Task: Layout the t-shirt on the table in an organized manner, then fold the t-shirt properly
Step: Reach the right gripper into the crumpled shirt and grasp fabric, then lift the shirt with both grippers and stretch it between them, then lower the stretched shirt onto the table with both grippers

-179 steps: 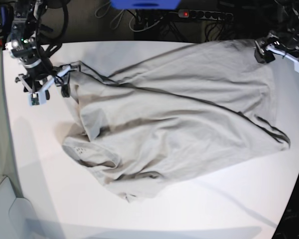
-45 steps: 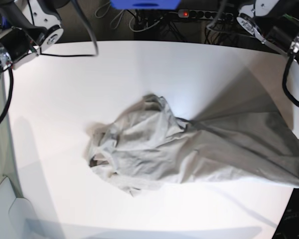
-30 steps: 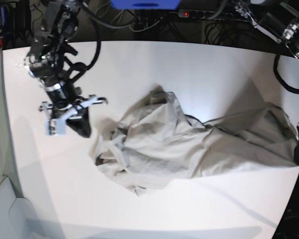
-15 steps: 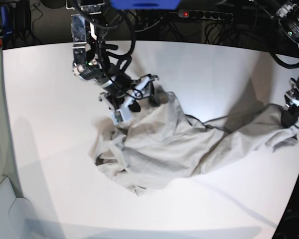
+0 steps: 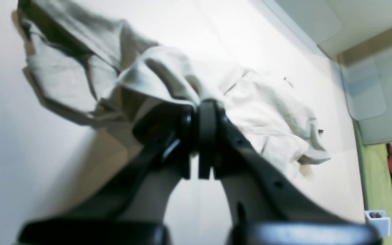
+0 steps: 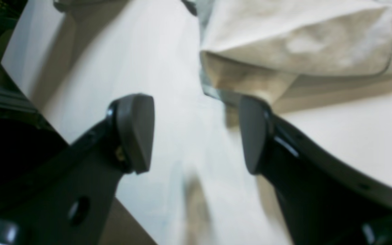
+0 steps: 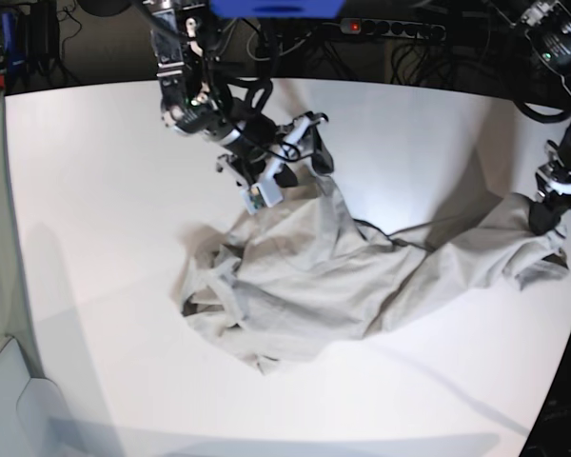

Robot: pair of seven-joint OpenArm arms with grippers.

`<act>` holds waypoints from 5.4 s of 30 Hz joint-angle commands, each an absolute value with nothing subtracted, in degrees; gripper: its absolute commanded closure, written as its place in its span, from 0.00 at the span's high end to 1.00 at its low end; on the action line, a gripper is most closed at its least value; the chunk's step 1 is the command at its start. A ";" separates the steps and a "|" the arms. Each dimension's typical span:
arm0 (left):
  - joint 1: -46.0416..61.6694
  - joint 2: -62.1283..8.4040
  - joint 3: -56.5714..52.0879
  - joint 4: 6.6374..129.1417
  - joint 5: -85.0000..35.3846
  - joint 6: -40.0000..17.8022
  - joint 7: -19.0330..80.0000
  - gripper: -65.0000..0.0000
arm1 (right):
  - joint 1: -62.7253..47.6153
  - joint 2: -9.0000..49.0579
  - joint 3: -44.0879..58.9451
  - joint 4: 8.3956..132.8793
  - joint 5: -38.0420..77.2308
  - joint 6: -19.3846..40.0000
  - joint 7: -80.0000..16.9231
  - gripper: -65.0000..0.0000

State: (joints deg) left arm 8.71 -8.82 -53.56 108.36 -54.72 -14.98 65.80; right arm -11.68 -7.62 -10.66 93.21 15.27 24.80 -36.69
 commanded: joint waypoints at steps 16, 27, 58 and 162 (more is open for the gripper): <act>8.57 -9.45 -53.58 109.49 -56.22 -15.08 64.84 0.00 | -4.62 -7.69 -6.29 86.20 15.96 25.19 -35.21 0.61; 8.22 -9.45 -53.58 109.14 -56.04 -15.08 64.84 0.00 | -4.00 -7.08 -6.55 84.26 15.96 25.19 -35.21 0.61; 19.38 -8.22 -40.92 111.69 -58.07 -14.99 64.84 0.00 | -9.89 -8.13 -10.95 102.90 16.22 25.54 -29.41 0.00; -40.04 -15.25 -18.68 91.91 -49.10 -14.99 60.00 0.00 | 34.15 8.04 20.62 103.08 15.87 9.89 -17.36 0.00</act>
